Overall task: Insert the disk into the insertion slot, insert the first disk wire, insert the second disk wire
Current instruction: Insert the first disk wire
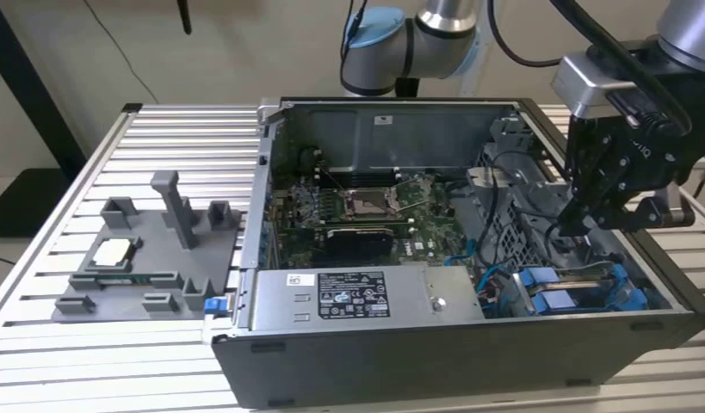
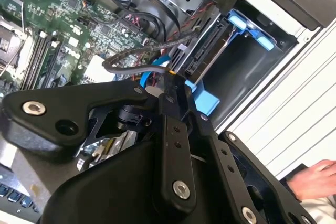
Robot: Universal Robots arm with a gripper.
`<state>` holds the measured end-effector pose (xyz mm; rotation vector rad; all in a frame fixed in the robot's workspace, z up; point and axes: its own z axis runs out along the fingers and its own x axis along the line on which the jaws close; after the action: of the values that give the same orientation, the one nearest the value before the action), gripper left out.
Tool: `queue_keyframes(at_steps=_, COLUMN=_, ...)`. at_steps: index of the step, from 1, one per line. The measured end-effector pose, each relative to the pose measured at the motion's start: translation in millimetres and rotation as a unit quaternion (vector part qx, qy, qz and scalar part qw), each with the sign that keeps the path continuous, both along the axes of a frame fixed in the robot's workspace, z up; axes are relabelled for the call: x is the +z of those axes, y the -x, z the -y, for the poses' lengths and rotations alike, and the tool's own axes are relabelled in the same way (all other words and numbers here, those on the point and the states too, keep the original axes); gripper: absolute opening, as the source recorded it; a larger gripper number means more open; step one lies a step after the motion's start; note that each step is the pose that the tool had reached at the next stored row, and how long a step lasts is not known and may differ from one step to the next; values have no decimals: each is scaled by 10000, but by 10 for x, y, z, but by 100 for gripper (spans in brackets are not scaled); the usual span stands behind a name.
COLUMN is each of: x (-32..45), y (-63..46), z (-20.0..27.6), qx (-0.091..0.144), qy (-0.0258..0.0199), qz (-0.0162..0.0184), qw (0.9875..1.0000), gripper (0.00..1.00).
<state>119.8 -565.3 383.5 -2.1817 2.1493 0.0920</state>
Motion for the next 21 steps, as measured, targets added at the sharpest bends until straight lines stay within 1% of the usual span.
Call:
queue_keyframes(at_steps=4, x=-23, y=-26, z=0, qx=0, qy=83, qz=0, qw=10000, gripper=19)
queue_keyframes(at_steps=6, x=-36, y=-39, z=0, qx=0, qy=135, qz=0, qw=9999, gripper=19)
queue_keyframes(at_steps=8, x=-51, y=-48, z=0, qx=0, qy=178, qz=0, qw=9998, gripper=19)
queue_keyframes(at_steps=9, x=-56, y=-51, z=0, qx=0, qy=190, qz=0, qw=9998, gripper=19)
queue_keyframes(at_steps=11, x=-61, y=-57, z=0, qx=0, qy=198, qz=0, qw=9998, gripper=19)
queue_keyframes(at_steps=15, x=-67, y=-61, z=0, qx=0, qy=199, qz=0, qw=9998, gripper=19)
queue_keyframes(at_steps=21, x=-119, y=-87, z=0, qx=0, qy=264, qz=0, qw=9997, gripper=19)
